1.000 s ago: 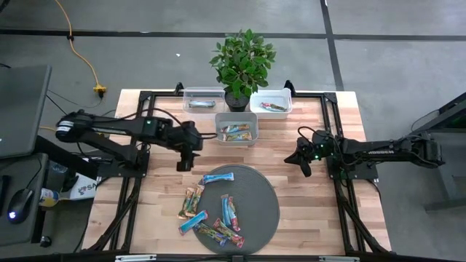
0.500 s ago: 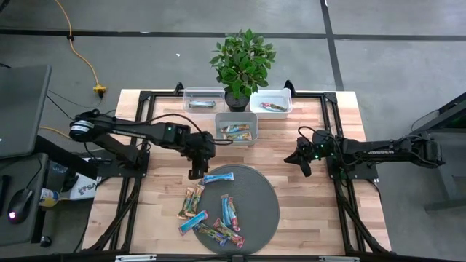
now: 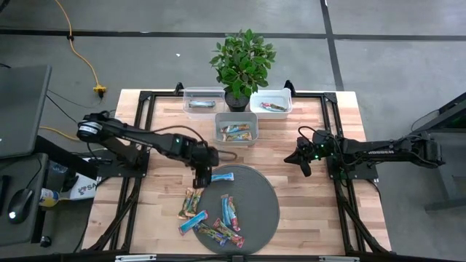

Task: Pick and place Granola Bars by type
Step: Put the blue granola bar into the transparent bin

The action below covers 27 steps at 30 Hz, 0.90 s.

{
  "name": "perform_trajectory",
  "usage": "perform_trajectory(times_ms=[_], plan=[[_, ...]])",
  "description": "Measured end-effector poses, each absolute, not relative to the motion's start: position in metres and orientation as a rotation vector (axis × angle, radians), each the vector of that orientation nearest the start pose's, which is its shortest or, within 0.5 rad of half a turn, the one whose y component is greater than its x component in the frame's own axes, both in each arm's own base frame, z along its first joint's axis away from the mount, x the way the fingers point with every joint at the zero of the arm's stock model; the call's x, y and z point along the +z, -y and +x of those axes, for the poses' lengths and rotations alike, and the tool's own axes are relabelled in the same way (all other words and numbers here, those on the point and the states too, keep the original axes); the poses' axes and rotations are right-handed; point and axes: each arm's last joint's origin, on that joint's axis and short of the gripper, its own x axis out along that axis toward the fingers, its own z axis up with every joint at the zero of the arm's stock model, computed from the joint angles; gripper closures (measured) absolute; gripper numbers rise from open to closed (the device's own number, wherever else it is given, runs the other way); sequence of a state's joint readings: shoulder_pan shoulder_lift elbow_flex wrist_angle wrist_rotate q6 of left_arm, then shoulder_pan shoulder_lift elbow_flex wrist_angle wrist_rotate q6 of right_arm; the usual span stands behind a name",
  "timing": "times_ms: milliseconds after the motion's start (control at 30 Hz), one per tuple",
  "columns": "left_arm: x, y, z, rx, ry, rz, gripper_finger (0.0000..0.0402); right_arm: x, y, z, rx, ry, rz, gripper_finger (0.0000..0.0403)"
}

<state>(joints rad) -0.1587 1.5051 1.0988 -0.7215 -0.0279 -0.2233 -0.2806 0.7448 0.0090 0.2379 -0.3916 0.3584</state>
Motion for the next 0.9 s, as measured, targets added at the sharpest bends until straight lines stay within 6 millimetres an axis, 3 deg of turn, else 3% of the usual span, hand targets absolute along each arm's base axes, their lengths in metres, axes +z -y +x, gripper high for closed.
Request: perform_trajectory(times_ms=[200, 433, 567, 733, 900], plan=[[0.217, 0.063, 0.303, 0.007, -1.144, -0.059, 0.0238, 0.118, 0.026, 0.129, 0.024, -0.483, 0.515, 0.0403], [0.192, 0.064, 0.316, 0.063, -1.175, -0.017, 0.0238, 0.118, 0.026, 0.129, 0.025, -0.475, 0.512, 0.0403], [0.185, 0.063, 0.322, 0.123, -1.146, 0.023, 0.0238, 0.118, 0.026, 0.129, 0.026, -0.474, 0.511, 0.0403], [0.183, 0.066, 0.328, 0.052, -1.108, 0.025, 0.0236, 0.119, 0.026, 0.129, 0.026, -0.472, 0.511, 0.0403], [0.185, 0.066, 0.331, 0.048, -1.075, 0.026, 0.0204, 0.119, 0.026, 0.129, 0.026, -0.473, 0.511, 0.0403]])
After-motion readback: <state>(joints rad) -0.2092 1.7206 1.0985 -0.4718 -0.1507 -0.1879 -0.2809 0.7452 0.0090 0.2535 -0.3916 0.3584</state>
